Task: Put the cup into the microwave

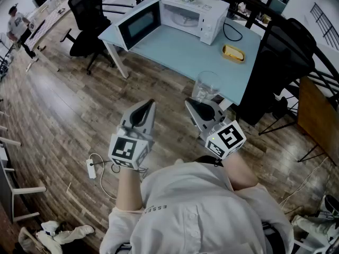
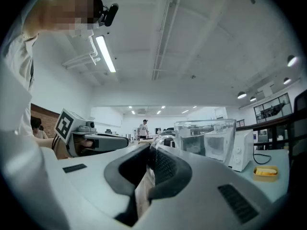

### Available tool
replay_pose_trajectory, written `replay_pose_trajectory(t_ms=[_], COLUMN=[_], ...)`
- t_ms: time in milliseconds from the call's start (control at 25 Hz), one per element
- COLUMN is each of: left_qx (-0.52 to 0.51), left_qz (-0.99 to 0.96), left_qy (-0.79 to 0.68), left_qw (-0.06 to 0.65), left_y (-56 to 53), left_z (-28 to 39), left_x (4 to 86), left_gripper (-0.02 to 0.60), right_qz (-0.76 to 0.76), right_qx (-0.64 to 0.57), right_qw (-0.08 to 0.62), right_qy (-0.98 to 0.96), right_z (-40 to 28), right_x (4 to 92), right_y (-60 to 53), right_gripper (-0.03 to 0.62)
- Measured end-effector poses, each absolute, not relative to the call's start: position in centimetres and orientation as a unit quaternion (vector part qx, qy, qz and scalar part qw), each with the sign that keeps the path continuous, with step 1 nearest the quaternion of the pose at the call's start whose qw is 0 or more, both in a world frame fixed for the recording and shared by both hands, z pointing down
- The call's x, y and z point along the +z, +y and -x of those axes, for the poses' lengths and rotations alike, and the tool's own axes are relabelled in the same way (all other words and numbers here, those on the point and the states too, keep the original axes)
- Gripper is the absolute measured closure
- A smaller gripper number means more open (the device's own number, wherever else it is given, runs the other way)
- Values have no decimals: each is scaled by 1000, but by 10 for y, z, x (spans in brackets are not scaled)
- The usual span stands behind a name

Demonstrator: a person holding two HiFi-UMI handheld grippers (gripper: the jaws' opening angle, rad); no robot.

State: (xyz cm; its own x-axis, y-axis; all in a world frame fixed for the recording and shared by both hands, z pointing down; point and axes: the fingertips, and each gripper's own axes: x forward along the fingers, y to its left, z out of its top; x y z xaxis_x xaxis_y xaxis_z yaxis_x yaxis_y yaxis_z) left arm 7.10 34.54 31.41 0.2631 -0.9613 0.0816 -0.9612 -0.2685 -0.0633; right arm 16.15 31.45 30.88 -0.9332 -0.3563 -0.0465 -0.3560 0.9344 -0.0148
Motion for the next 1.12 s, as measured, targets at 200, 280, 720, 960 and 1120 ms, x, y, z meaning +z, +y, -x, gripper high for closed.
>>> replay_pose_trajectory(t_ms=[200, 280, 720, 960, 1120], left_qx=[-50, -49, -42, -44, -45], left_qz=[795, 794, 791, 787, 780], left_qy=[605, 606, 610, 615, 624], left_qw=[0, -1, -3, -14, -17], left_y=[339, 337, 327, 317, 302], left_z=[-67, -66, -45, -35, -19], left_x=[315, 316, 318, 326, 331], left_gripper=[581, 581, 581, 581, 581], right_qz=[180, 181, 178, 167, 157], right_qx=[-3, -2, -15, -23, -20], right_qw=[23, 23, 25, 10, 8], right_qy=[983, 983, 984, 986, 987], right_z=[-157, -156, -135, -121, -106], right_x=[311, 311, 312, 321, 325], right_y=[309, 307, 290, 274, 255], right_gripper=[576, 576, 576, 576, 576])
